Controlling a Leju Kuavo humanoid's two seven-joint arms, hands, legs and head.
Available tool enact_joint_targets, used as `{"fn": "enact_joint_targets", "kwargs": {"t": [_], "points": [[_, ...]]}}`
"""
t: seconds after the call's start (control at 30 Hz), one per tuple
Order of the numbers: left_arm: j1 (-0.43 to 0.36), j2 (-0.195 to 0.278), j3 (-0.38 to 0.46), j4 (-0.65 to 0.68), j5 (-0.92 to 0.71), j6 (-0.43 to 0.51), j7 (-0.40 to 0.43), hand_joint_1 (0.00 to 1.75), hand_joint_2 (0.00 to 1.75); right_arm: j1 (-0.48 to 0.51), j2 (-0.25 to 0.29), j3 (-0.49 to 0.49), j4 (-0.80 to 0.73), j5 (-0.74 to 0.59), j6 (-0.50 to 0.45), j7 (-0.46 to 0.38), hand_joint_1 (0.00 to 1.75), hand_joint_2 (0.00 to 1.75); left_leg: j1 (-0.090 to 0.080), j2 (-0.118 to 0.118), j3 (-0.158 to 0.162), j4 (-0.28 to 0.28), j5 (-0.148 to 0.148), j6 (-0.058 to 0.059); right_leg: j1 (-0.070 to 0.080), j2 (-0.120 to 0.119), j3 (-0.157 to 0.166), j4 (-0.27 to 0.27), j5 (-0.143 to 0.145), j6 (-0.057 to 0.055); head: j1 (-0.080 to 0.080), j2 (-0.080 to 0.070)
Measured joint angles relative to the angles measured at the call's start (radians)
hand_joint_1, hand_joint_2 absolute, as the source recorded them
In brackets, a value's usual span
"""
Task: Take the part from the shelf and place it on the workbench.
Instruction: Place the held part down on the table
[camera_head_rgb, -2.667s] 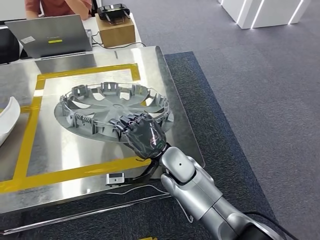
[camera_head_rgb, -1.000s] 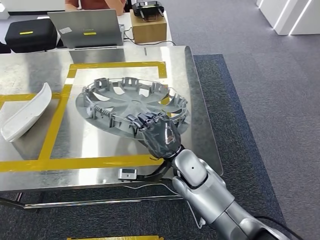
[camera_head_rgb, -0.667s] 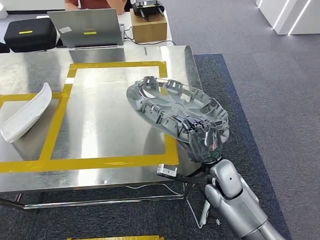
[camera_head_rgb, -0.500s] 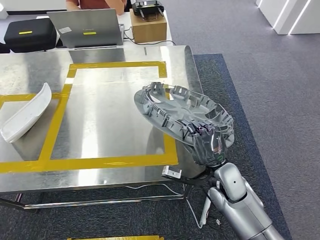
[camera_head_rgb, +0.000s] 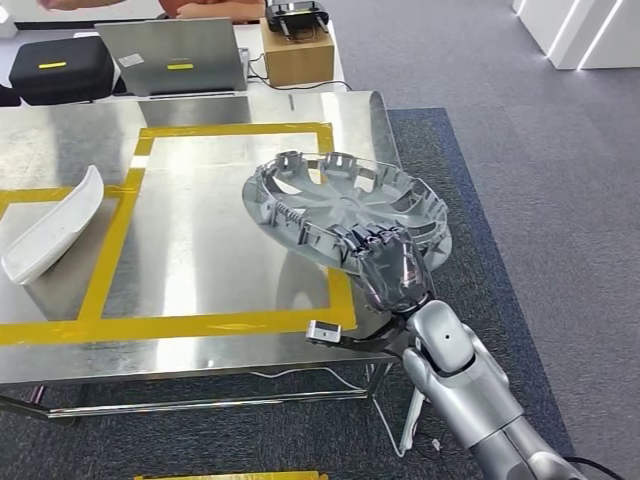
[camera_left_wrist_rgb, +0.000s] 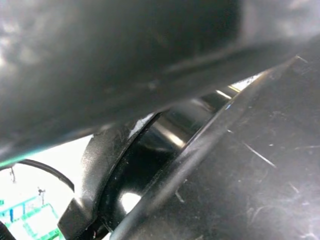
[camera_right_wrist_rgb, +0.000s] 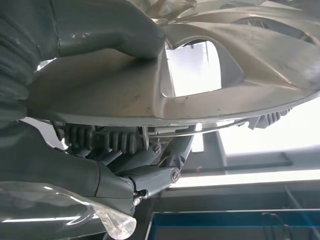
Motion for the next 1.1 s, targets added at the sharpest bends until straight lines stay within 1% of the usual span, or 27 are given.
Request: {"fn": "enact_joint_targets", "kwargs": {"t": [0.2, 0.37, 0.83, 1.1], "points": [[-0.01, 0.0, -0.02, 0.0, -0.011, -0.016, 0.0, 0.0, 0.0, -0.07, 0.062, 0.044, 0.084, 0.007, 0.0, 0.001, 1.75, 1.75, 0.0, 0.0, 0.0, 0.0, 0.0, 0.0, 0.0, -0.001, 0.0, 0.0, 0.0, 0.0, 0.0, 0.0], [-0.012, 0.0, -0.024, 0.0, -0.014, -0.022, -0.001, 0.0, 0.0, -0.096, 0.089, 0.069, 0.128, -0.005, 0.0, -0.01, 1.75, 1.75, 0.0, 0.0, 0.0, 0.0, 0.0, 0.0, 0.0, 0.0, 0.0, 0.0, 0.0, 0.0, 0.0, 0.0], [-0.012, 0.002, -0.046, 0.0, -0.029, -0.024, -0.004, 0.0, 0.0, -0.119, 0.112, 0.108, 0.245, -0.014, 0.0, -0.032, 1.75, 1.75, 0.0, 0.0, 0.0, 0.0, 0.0, 0.0, 0.0, 0.0, 0.0, 0.0, 0.0, 0.0, 0.0, 0.0], [-0.011, 0.007, -0.059, 0.0, -0.038, -0.026, -0.004, 0.0, 0.0, -0.137, 0.124, 0.106, 0.292, 0.029, 0.0, -0.064, 1.75, 1.75, 0.0, 0.0, 0.0, 0.0, 0.0, 0.0, 0.0, 0.0, 0.0, 0.0, 0.0, 0.0, 0.0, 0.0]]}}
